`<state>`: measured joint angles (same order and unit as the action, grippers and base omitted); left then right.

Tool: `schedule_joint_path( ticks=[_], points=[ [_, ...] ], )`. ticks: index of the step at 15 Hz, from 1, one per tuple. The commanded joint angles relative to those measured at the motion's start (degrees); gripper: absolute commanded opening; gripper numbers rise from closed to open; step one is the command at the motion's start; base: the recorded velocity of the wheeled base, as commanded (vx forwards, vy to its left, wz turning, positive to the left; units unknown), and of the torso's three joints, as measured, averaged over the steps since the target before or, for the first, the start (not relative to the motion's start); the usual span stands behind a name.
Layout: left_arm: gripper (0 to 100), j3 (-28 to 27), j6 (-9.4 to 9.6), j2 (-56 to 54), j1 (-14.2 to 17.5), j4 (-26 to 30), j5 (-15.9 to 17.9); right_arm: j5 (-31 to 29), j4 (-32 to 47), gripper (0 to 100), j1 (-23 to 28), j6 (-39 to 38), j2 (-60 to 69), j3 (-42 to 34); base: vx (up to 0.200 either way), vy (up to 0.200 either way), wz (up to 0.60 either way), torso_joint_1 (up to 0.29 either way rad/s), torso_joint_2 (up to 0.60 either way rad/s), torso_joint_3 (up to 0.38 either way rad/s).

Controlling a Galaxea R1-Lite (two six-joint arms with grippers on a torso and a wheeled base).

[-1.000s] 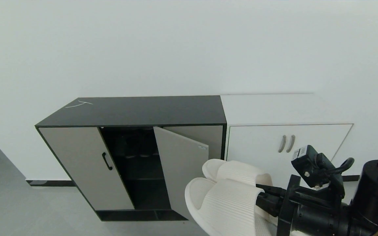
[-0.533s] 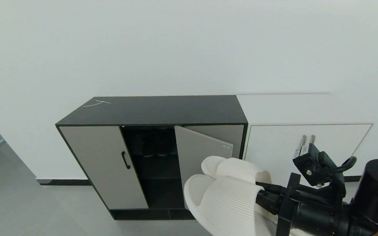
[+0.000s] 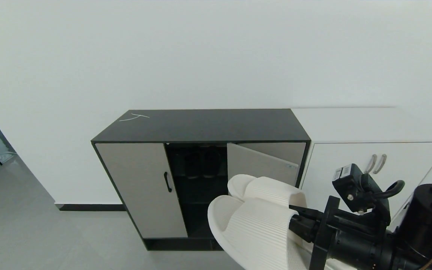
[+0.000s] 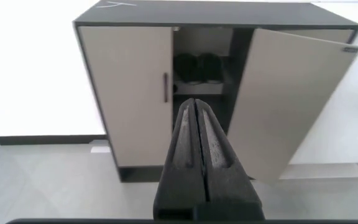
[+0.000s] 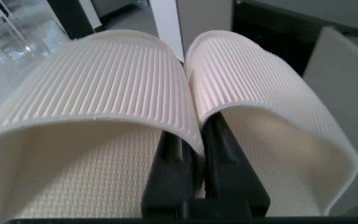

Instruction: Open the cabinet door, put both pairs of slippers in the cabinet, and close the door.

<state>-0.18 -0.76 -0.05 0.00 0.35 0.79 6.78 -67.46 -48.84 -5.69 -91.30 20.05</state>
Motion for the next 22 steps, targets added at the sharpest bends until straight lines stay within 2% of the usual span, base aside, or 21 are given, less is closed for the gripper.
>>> schedule_joint_path(
  ticks=[1,14,17,22],
  points=[
    [0,0.0,-0.04,0.0,0.0,0.0,0.0,0.0,-0.1,0,0.0,0.1,-0.8,-0.2,0.0,0.2,0.0,0.002,0.0,0.002],
    [0,0.0,-0.04,0.0,0.0,0.0,0.0,0.0,-0.1,0,-0.1,0.3,-0.6,-1.3,0.0,0.2,0.0,0.002,0.0,0.002],
    [0,0.0,-0.12,0.0,0.0,0.0,0.0,0.0,-0.1,0,0.0,0.3,-0.7,-1.3,0.0,0.0,0.0,0.0,0.0,0.0],
    [0,0.0,-0.12,0.0,0.0,0.0,0.0,0.0,-0.4,0,0.0,0.3,-0.6,-1.4,0.2,0.0,0.0,0.0,0.0,0.006]
  ],
)
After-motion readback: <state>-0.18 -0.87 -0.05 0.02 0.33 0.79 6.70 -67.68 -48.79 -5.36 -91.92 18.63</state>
